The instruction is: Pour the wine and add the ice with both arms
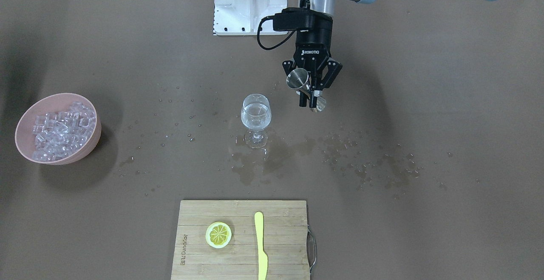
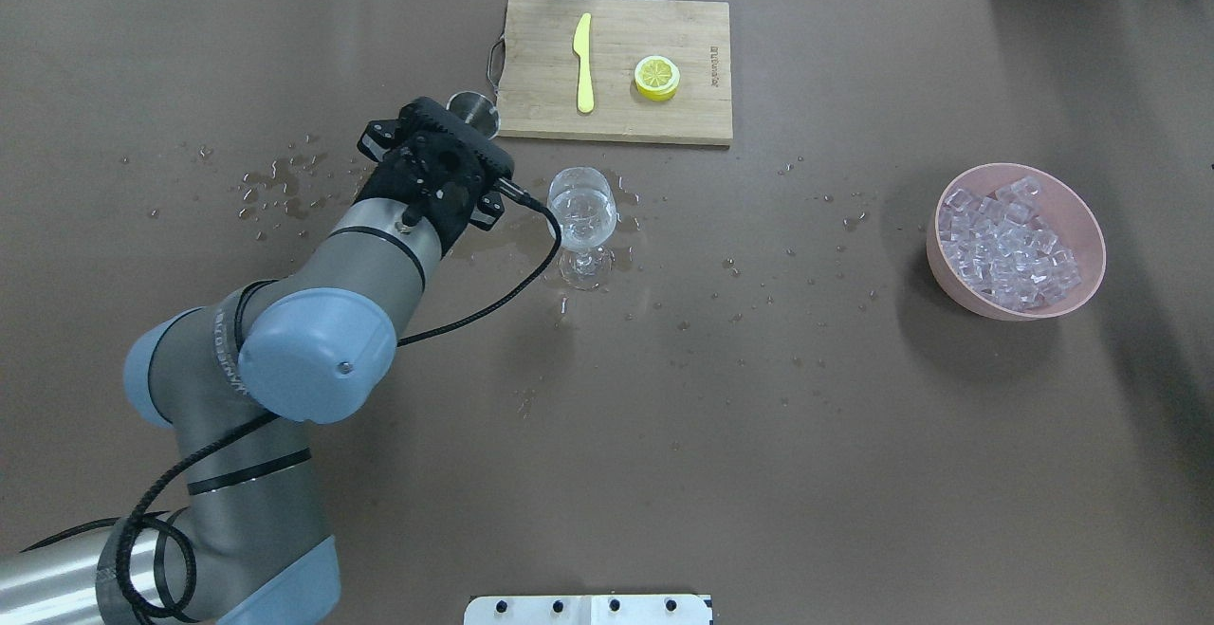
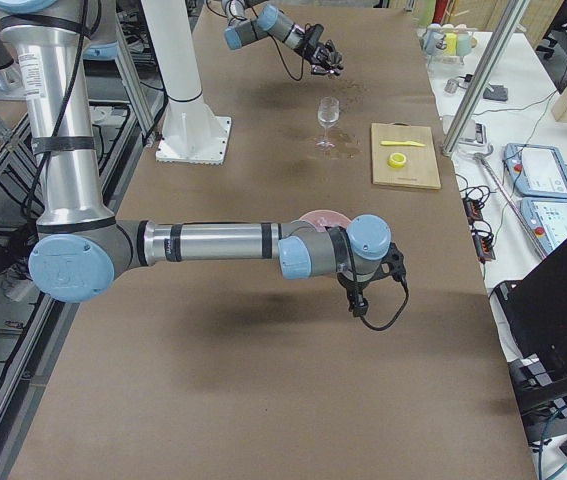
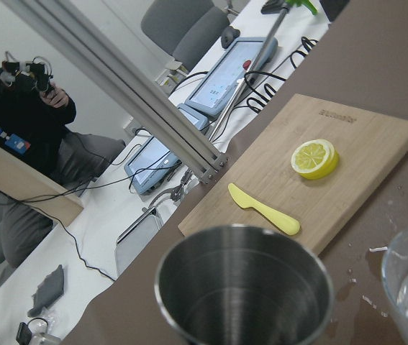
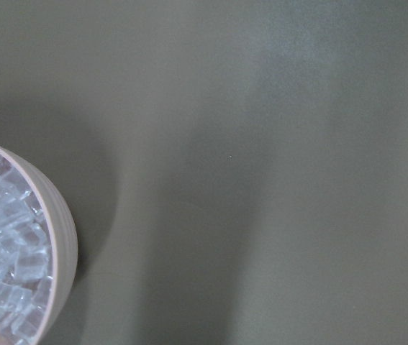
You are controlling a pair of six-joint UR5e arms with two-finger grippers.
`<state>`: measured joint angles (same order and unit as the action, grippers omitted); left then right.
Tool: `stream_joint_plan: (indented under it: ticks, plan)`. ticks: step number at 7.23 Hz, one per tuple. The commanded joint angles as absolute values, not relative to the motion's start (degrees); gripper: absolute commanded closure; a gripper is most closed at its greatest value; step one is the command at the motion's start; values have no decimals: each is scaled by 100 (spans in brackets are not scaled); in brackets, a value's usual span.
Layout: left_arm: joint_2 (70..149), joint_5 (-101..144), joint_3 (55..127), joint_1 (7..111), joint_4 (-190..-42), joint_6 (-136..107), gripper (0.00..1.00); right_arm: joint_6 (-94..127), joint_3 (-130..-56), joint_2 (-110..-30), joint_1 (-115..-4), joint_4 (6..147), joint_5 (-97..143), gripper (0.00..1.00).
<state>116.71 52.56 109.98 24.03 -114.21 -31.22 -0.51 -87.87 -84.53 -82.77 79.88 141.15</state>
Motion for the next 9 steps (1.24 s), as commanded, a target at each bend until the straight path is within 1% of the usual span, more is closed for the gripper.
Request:
stream_joint_plan:
  ticks: [1, 2, 3, 4, 5, 6, 7, 8, 9]
  plan:
    - [10280, 5378, 10568, 2688, -14263, -3806, 100, 1040, -8851, -8464, -7973, 7273, 14115, 0]
    - [10153, 5823, 10095, 3081, -15170, -3858, 100, 1385, -8851, -8464, -7876, 7025, 14115, 0]
    - [9803, 6497, 9646, 3563, -15892, -4059, 100, 1510, -8859, -8464, -7823, 6953, 14115, 0]
    - [9669, 7009, 8885, 3969, -16813, -4513, 100, 1529, -8877, -8464, -7814, 6952, 14115, 0]
    - [9642, 7292, 7763, 4190, -18145, -4518, 100, 1521, -8877, -8455, -7779, 6952, 14107, 0]
    - [9685, 7521, 6917, 4392, -18915, -4483, 100, 1521, -8868, -8446, -7726, 6952, 14098, 0]
    - [9668, 7541, 6752, 4499, -18975, -4474, 100, 1521, -8877, -8446, -7717, 6952, 14098, 0]
    - [9659, 7645, 6437, 4517, -19132, -4430, 100, 1521, -8877, -8446, -7699, 6952, 14106, 0]
    - [9659, 7681, 6268, 4518, -19464, -4421, 100, 1521, -8877, -8438, -7691, 6952, 14098, 0]
